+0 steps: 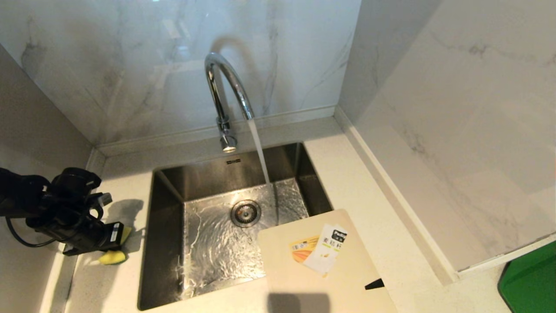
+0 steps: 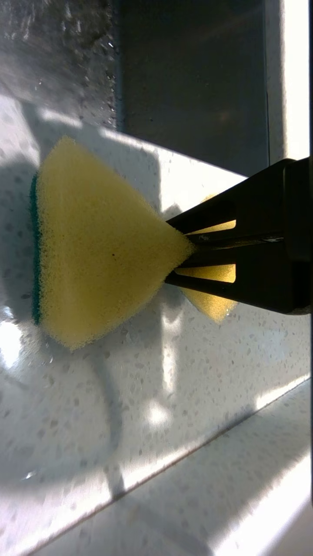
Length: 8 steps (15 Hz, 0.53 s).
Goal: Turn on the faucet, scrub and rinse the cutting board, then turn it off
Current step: Pick up the cleaning cloth
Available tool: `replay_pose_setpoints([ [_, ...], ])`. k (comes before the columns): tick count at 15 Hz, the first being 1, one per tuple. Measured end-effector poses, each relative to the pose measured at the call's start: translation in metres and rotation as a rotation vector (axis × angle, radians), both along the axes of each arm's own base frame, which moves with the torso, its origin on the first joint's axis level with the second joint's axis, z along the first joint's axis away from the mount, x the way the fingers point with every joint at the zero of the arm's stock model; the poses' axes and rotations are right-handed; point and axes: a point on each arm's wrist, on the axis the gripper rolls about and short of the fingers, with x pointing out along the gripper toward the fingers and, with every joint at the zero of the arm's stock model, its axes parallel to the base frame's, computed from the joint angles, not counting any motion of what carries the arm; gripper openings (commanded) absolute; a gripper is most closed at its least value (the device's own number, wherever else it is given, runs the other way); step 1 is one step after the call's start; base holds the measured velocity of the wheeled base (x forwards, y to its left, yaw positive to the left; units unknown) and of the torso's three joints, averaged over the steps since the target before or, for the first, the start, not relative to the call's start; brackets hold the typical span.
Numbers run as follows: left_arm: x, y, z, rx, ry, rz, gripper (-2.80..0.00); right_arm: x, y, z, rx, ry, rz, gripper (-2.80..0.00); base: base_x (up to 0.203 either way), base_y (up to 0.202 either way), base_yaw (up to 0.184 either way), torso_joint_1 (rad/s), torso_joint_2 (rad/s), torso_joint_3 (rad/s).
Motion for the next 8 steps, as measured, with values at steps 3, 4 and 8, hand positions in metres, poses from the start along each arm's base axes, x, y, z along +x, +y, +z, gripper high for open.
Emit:
replay_pose_setpoints([
  [3, -0.004, -0.001, 0.019, 0.018, -0.056, -0.045, -2.8, 0.0, 0.0, 0.0, 0.0, 0.0, 0.0, -2.8, 0.0, 0.0, 0.0, 0.0, 0.0, 0.0],
  [4, -0.006, -0.002, 0.028, 0.026, -0.084, -0.08, -2.8, 0.0, 0.0, 0.0, 0.0, 0.0, 0.001, -2.8, 0.0, 0.0, 0.0, 0.0, 0.0, 0.0],
  [8, -0.016, -0.012, 0.061, 0.079, -0.193, -0.214, -2.8, 0.0, 0.0, 0.0, 0.0, 0.0, 0.0, -2.8, 0.0, 0.0, 0.0, 0.0, 0.0, 0.0],
])
